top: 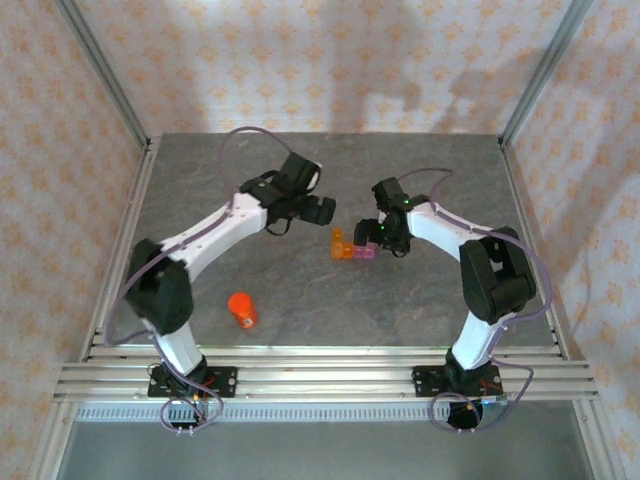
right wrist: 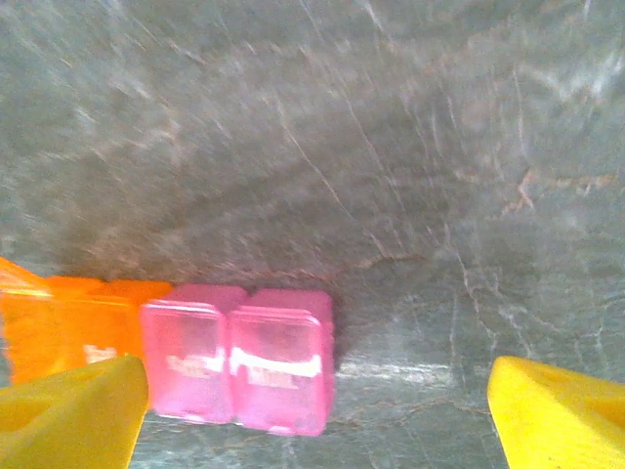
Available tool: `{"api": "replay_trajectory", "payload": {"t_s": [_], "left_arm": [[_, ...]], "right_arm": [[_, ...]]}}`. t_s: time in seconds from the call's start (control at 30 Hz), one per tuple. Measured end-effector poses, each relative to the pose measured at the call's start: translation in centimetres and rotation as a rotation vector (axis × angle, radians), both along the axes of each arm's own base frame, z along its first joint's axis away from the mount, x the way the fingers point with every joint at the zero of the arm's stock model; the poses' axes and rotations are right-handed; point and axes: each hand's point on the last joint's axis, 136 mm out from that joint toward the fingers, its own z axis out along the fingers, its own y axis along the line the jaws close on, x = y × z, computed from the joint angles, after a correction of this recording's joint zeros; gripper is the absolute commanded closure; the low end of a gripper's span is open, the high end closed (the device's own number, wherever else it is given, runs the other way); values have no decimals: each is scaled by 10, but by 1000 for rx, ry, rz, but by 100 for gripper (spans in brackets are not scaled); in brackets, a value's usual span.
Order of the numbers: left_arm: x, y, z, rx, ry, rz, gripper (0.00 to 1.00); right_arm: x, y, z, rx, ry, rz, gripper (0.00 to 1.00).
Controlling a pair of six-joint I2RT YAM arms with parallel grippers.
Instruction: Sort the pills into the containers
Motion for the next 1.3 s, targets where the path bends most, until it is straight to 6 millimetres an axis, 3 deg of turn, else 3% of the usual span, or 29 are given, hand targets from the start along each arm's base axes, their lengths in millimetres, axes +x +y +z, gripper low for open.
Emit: {"api": "replay_trajectory", "payload": {"t_s": [0.13, 0.27, 0.37, 0.77, 1.0, 1.3], "left_arm": [[-13, 29, 15, -73, -57, 84, 0], [-26, 62, -1, -99, -46, 173, 0], [-31, 91, -12, -105, -32, 252, 0], [-9, 228, -19, -215, -53, 661, 0], [-8, 283, -41, -353, -4, 871, 0], [-2, 309, -51, -484, 0, 933, 0]], "right_arm": [[9, 7, 26, 36, -49, 13, 11], [4, 14, 47, 75, -79, 32, 11], [-5, 31, 62, 91, -102, 81, 11], [-77, 166, 118, 142, -219, 454, 12], [-128, 229, 120, 115, -249, 654, 10], [-167, 293, 103, 71, -257, 830, 8]]}}
